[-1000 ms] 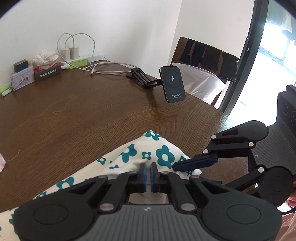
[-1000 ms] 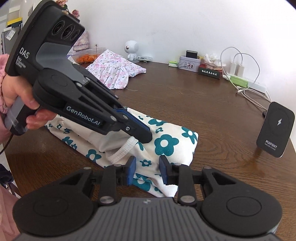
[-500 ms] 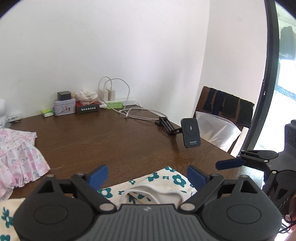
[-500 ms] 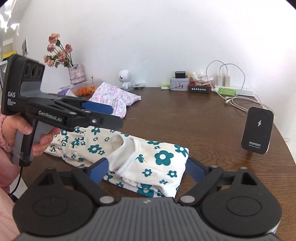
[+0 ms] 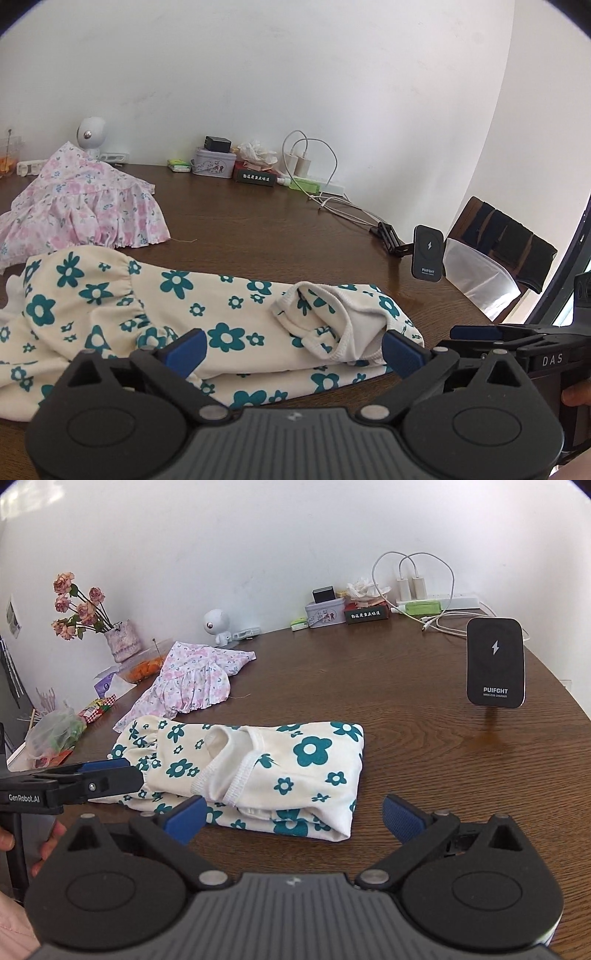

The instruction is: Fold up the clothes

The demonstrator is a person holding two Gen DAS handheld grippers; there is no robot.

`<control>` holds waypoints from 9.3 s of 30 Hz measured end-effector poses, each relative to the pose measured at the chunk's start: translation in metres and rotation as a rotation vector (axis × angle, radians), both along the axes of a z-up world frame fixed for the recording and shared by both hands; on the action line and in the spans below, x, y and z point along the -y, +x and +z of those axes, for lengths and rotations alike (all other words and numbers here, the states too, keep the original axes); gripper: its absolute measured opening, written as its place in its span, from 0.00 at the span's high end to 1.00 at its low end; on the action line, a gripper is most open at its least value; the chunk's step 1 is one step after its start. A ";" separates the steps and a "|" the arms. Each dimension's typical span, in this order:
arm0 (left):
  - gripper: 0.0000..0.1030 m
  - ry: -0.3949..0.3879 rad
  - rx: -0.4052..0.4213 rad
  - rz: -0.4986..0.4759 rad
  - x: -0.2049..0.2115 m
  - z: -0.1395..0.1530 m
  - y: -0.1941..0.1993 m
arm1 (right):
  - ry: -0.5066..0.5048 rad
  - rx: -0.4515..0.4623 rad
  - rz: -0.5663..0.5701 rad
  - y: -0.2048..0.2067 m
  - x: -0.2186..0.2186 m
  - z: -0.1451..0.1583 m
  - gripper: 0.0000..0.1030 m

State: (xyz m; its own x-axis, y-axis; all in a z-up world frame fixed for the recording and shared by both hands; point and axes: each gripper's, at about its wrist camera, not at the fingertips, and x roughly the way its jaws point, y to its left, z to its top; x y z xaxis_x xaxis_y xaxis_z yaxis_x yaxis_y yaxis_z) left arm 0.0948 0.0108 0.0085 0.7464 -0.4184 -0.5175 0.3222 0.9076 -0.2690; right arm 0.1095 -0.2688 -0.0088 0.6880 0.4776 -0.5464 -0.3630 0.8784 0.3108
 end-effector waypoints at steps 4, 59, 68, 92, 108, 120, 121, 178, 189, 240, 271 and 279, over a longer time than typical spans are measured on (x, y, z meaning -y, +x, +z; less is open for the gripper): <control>0.02 0.003 -0.002 -0.014 0.004 -0.001 0.003 | 0.014 -0.003 -0.018 0.001 0.003 -0.002 0.00; 0.62 -0.090 -0.127 -0.143 0.026 -0.037 0.079 | 0.445 -0.314 0.009 0.076 0.044 -0.055 0.57; 0.60 -0.088 -0.136 -0.132 0.043 -0.032 0.080 | 0.420 -0.255 0.035 0.079 0.041 -0.024 0.81; 0.75 0.041 -0.070 -0.217 0.047 -0.018 0.087 | -0.364 -0.041 0.211 0.083 -0.067 0.086 0.81; 0.19 0.075 -0.008 -0.171 -0.024 -0.007 0.063 | -0.513 0.061 0.374 0.064 -0.146 0.078 0.81; 0.53 0.022 -0.059 -0.235 -0.038 -0.009 0.063 | -0.608 0.116 0.436 0.051 -0.182 0.059 0.81; 0.60 0.019 -0.073 -0.247 -0.034 -0.012 0.067 | -0.609 0.117 0.433 0.051 -0.181 0.060 0.81; 0.48 -0.036 -0.068 -0.160 -0.042 0.006 0.130 | -0.164 0.145 0.332 0.047 -0.103 0.015 0.58; 0.67 -0.183 -0.201 -0.400 -0.056 -0.014 0.165 | -0.055 0.108 0.274 0.051 -0.080 0.014 0.56; 0.73 0.174 0.070 -0.241 -0.033 -0.006 0.061 | -0.223 0.145 0.356 0.056 -0.107 -0.002 0.49; 0.85 0.146 0.043 -0.228 -0.030 0.018 0.085 | -0.119 0.125 0.358 0.067 -0.094 0.020 0.80; 0.86 0.149 -0.038 -0.186 -0.029 -0.017 0.098 | -0.164 0.079 0.338 0.058 -0.095 -0.010 0.80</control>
State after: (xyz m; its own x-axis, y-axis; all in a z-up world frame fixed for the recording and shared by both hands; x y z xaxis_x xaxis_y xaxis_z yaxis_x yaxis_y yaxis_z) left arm 0.1932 0.0394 -0.0081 0.6427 -0.4637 -0.6099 0.4797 0.8642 -0.1516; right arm 0.1670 -0.1734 -0.0183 0.5494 0.5955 -0.5861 -0.6580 0.7407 0.1358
